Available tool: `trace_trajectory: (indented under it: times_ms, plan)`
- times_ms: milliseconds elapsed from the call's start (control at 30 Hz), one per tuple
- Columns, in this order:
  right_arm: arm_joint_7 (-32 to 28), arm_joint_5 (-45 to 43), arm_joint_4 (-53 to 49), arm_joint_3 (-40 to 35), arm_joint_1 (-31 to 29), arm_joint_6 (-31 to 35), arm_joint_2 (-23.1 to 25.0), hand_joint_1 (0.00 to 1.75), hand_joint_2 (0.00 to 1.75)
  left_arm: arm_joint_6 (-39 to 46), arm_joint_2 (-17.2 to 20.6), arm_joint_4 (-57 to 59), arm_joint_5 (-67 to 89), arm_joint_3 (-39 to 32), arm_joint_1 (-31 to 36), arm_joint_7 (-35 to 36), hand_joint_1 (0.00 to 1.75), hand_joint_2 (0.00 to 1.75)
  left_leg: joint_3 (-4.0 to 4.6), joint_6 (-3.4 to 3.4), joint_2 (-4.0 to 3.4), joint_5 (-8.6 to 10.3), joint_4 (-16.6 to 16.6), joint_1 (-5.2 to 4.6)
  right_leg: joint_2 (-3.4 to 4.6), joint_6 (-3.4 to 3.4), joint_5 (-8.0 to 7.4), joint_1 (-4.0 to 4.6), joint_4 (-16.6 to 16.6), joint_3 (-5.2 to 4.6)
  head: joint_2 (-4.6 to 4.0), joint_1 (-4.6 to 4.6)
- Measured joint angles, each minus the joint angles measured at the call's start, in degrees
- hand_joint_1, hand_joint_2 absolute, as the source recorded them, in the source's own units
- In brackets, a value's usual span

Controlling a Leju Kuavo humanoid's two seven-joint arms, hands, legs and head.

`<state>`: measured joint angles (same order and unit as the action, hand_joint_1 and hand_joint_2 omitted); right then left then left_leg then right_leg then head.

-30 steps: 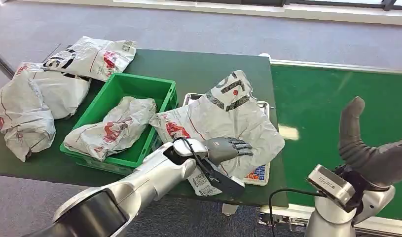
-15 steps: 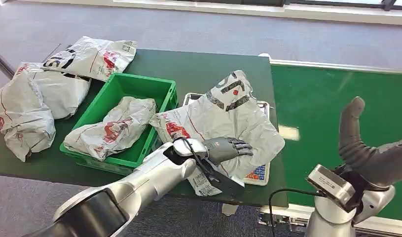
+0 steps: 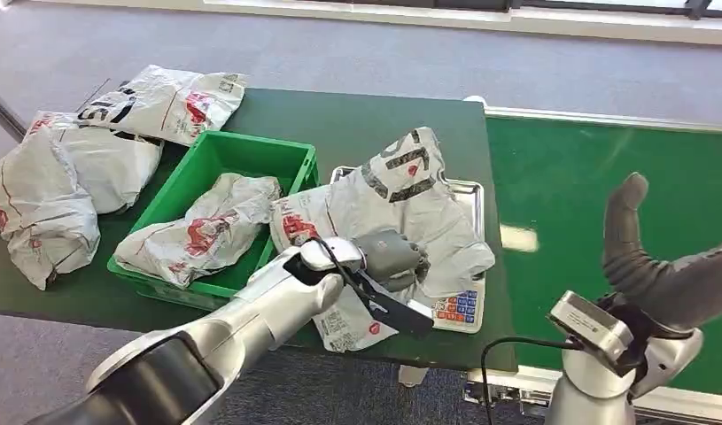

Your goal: Moved the parcel from conveyor to table for the left to box.

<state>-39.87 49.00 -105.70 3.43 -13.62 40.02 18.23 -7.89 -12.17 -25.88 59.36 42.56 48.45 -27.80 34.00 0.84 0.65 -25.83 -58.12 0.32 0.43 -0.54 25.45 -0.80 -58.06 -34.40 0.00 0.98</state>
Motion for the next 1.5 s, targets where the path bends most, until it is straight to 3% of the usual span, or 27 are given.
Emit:
trace_trajectory:
  times_ms: [1400, 1500]
  plan:
    - [0.0, 0.0, 0.6, 0.0, -0.1, 0.0, 0.0, 0.0, 1.75, 0.0, 0.6, -0.2, 0.0, 0.0, 0.0, 0.0, 1.75, 1.75, 0.0, -0.01, 0.0, 0.01, 0.0, 0.0, 0.0, 0.0, 0.0, 0.0, 0.0, 0.0, 0.0, 0.0]
    - [0.0, 0.4, 0.7, 0.1, -0.1, 0.0, 0.0, 0.0, 1.75, 6.2, 3.1, -0.3, 6.9, 0.0, 0.1, 6.5, 1.75, 1.75, 0.03, -0.01, -0.02, 0.04, 0.0, 0.03, 0.05, 0.01, -0.01, 0.03, 0.0, 0.0, 0.0, -0.04]
